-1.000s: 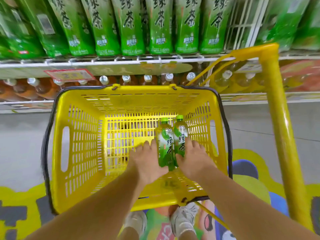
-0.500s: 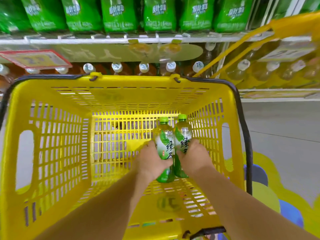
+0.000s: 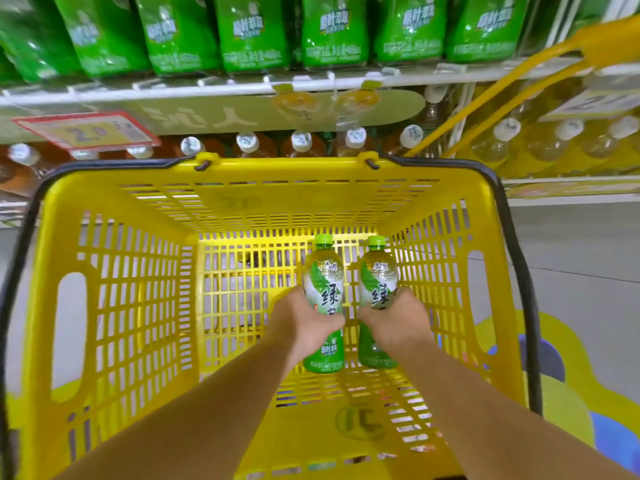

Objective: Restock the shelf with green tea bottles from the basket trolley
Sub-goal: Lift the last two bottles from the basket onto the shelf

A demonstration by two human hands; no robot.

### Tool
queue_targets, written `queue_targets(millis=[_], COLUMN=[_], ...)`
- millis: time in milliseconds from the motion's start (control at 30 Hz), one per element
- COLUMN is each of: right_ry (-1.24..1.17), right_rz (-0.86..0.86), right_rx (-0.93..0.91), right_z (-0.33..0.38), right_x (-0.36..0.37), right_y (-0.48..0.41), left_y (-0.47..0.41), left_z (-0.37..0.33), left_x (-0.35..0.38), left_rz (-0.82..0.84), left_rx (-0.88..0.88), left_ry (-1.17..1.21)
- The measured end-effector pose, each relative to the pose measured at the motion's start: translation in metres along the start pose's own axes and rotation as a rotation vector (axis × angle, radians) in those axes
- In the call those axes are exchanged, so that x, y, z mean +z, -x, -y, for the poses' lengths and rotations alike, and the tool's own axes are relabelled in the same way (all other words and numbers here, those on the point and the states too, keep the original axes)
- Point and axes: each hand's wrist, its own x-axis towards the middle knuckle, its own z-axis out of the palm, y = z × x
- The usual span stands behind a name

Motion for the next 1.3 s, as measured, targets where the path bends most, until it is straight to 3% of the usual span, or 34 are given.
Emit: queue_targets(millis=[500,767,1300], right_ry=[-0.112,-0.223,-0.265], right_rz=[-0.114,-0.153,-0.266], right_rx=[-0.109,-0.099,-0.335], right_z=[0.030,0.063,0.120], right_x=[-0.088,-0.150,-0.287], right_y=[0.097,0.193,0.394], left_y=[0.106,0.210,0.424], left_z=[-0.070,-0.123,-0.192], left_x=[-0.055,-0.107,-0.207], left_rz=[-0.038,-0.124,-0.251], left_rx=[0.137,0.179,0.259], left_ry=[0.077,0.066,0.112])
